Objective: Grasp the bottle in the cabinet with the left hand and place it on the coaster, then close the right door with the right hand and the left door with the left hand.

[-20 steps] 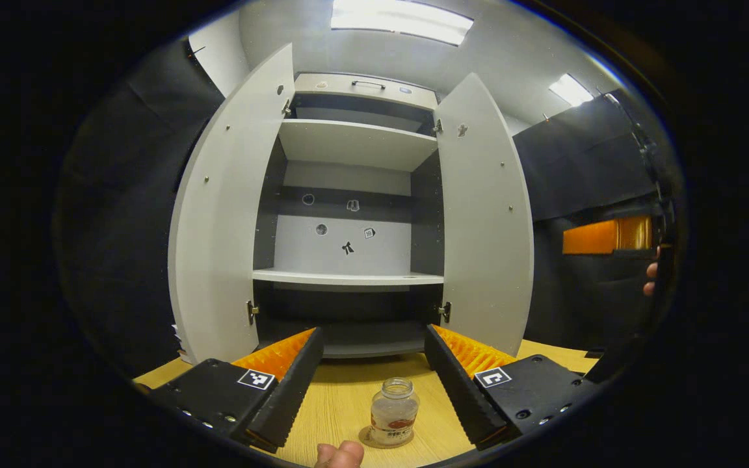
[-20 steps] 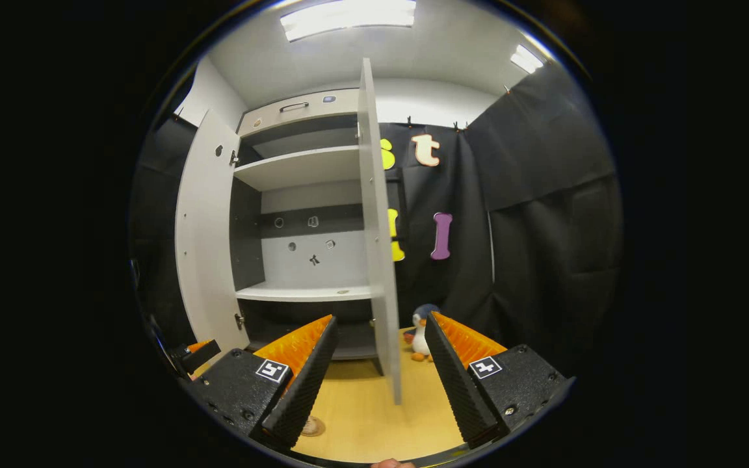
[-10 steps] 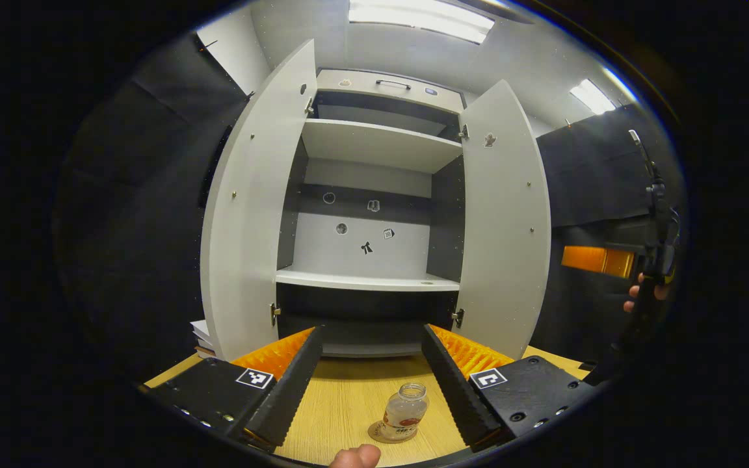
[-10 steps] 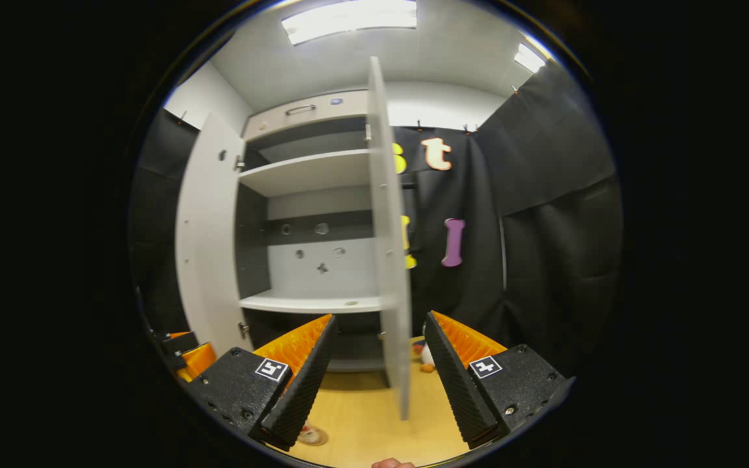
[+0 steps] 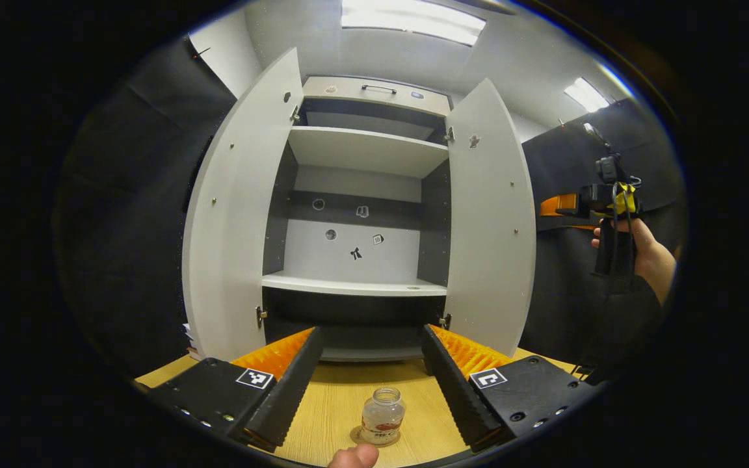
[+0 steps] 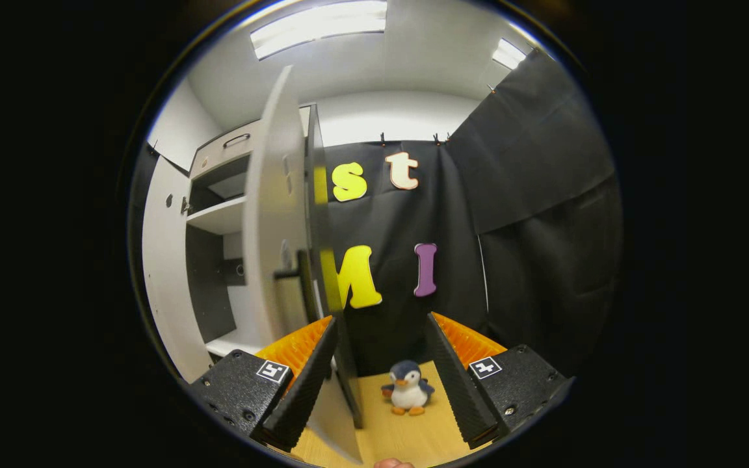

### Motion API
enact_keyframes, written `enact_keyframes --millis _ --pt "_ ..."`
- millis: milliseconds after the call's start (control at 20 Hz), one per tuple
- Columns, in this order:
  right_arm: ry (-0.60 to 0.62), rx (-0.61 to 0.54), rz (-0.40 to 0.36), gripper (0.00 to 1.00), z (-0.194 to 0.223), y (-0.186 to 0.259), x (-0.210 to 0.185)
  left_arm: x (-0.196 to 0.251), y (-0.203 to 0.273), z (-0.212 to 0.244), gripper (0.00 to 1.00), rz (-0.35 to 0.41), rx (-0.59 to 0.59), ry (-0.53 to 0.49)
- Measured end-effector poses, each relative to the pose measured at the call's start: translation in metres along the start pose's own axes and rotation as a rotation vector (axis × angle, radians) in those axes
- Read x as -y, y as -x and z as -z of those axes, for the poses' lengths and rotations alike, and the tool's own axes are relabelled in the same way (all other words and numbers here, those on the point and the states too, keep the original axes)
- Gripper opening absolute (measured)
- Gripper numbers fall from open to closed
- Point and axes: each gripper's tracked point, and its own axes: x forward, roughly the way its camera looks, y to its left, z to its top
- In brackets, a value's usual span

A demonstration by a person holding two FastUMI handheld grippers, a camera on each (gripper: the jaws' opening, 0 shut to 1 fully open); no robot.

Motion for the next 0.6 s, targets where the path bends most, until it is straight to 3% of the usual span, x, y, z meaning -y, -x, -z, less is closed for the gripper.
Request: enact_keyframes --millis 350,600 --pt "0.059 0.004 -0.022 0.82 -0.003 -0.011 -0.016 -0.004 -0.001 0.003 0.94 -0.034 0.009 -0.053" --pt "0.202 0.051 0.069 0.81 -0.011 -0.004 -0.021 -0.018 0.003 0.007 0.94 -0.031 -0.002 -0.04"
